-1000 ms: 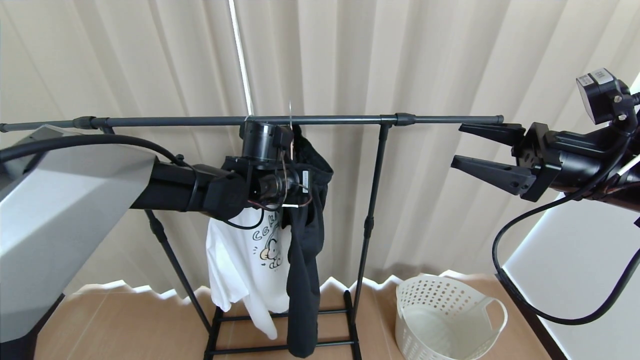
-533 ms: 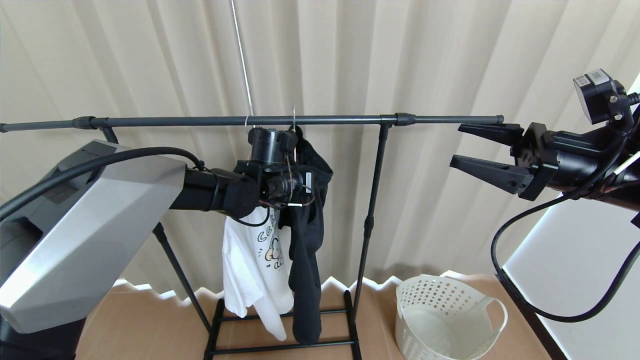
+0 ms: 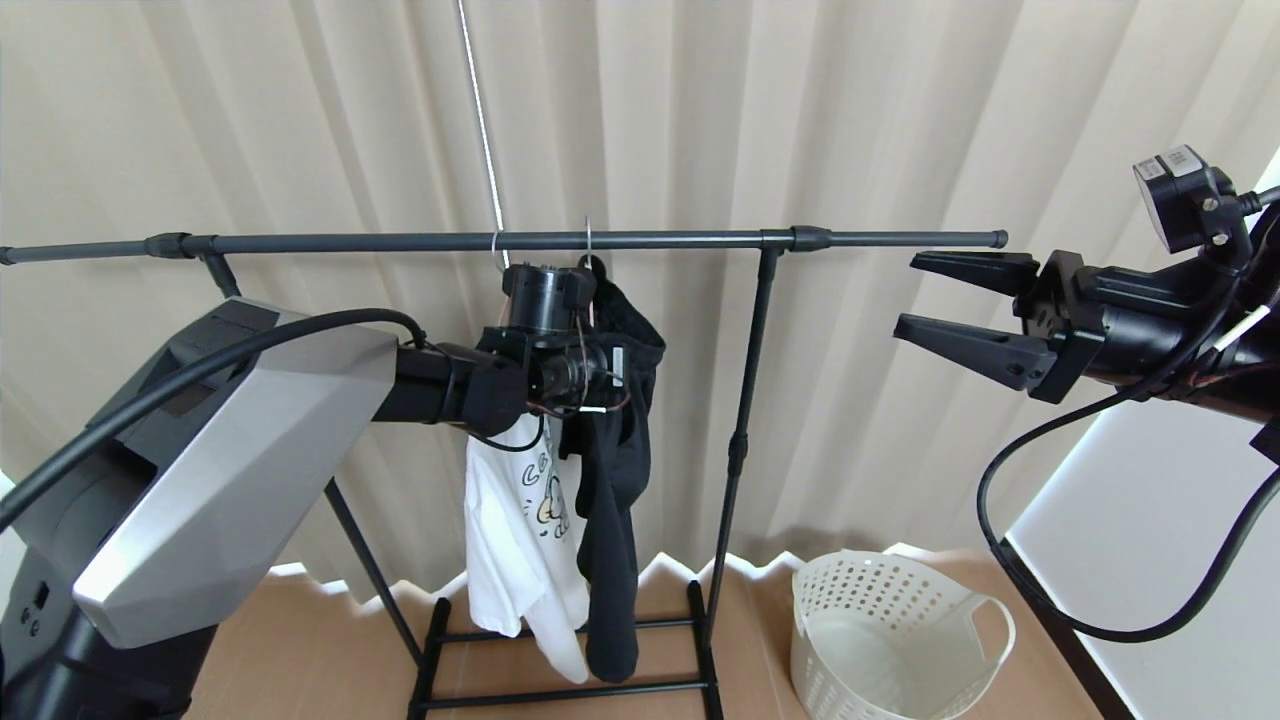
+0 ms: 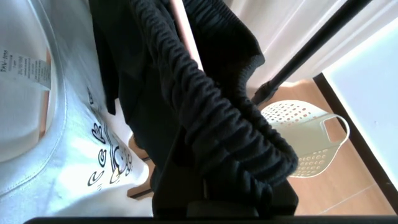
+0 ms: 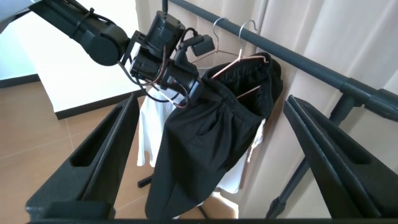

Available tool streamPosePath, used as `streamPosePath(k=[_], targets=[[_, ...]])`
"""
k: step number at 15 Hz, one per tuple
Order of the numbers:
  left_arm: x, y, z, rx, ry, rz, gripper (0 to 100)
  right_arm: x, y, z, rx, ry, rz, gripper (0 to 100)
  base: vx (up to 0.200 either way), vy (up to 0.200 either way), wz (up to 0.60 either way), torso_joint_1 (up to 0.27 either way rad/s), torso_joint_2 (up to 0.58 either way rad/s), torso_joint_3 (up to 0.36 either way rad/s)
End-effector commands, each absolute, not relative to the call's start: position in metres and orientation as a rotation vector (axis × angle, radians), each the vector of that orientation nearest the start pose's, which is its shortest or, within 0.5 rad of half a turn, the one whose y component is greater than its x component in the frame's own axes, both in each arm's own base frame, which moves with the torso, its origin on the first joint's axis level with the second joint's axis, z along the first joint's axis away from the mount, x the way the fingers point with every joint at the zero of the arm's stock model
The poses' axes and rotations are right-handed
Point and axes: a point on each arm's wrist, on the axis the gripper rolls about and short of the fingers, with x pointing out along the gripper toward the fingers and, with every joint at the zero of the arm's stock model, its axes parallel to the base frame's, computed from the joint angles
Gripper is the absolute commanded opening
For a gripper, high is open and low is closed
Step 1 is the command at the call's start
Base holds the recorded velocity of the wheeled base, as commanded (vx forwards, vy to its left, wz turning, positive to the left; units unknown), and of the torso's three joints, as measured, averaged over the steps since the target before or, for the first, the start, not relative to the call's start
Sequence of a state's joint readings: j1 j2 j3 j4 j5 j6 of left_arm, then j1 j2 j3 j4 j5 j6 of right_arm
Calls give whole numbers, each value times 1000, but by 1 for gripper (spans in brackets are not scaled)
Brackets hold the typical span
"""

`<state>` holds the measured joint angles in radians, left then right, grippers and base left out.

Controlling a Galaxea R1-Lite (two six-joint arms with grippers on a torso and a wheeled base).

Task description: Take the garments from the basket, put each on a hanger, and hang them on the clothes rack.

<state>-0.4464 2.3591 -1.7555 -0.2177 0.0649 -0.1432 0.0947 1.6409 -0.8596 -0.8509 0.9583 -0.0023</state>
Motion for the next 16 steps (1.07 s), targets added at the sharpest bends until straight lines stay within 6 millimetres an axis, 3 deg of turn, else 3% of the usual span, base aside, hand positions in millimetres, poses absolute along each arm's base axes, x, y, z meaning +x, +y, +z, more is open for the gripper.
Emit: streamPosePath(k=[1, 5, 16], targets=[[450, -208, 136, -52, 403, -367, 0, 289, 46, 236, -32, -66, 1053, 100, 0, 0, 0, 0, 0, 0], [458, -206, 143, -68, 367, -383, 0, 290, 46, 235, -32, -64, 1053, 100, 0, 0, 0, 0, 0, 0], [465, -205, 125, -64, 399, -383, 0, 290, 46, 235, -32, -64, 1053, 100, 0, 0, 0, 0, 0, 0]])
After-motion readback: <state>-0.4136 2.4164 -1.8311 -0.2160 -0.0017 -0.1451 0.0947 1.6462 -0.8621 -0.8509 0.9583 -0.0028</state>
